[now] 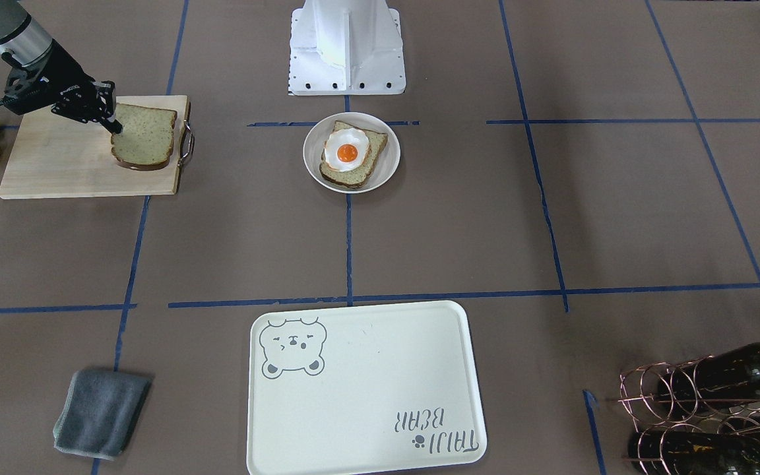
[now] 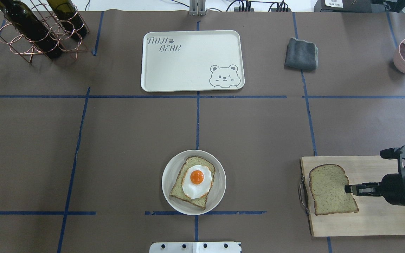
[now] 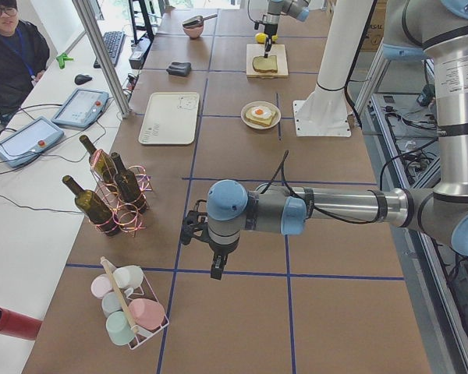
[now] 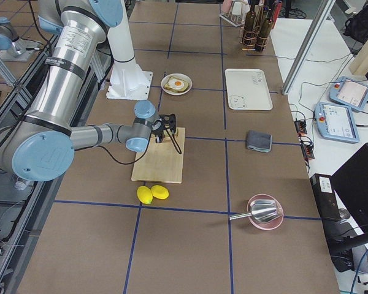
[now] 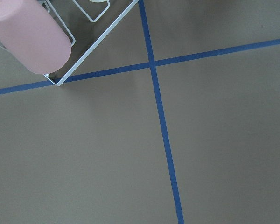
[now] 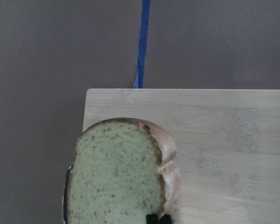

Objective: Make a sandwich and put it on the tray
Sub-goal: 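Close the right gripper on the bread slice's edge, then carry the bread slice with the right gripper over the egg toast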

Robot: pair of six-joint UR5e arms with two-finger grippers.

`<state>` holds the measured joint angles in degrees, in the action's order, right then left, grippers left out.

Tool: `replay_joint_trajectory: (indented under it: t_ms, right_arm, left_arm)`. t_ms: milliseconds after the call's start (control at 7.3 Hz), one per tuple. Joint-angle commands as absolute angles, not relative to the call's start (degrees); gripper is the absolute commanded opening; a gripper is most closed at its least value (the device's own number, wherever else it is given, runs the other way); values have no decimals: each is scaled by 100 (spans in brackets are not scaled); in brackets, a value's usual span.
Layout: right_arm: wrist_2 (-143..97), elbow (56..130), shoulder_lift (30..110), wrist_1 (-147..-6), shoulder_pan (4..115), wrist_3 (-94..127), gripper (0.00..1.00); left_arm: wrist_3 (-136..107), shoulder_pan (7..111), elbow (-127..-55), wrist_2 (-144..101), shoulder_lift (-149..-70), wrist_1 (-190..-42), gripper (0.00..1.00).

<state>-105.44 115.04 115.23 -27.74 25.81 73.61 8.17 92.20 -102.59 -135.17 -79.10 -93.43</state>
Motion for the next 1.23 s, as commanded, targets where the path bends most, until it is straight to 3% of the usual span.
replay_joint_trajectory:
  t_ms: [0, 411, 1095]
  right_arm:
    - [-10713, 11803, 11348, -2777, 2610, 7418, 0]
    - [-10696, 11699, 10375, -2882, 2575, 7671, 0]
    - [-9707, 11628, 7932, -5250, 2077, 9418, 0]
  left_arm:
    - [817, 9220, -10257, -13518, -7910, -9334, 100]
    - [817, 9228, -10266, -13518, -7910, -9334, 100]
    - [817, 9220, -10257, -13518, -7910, -9334, 100]
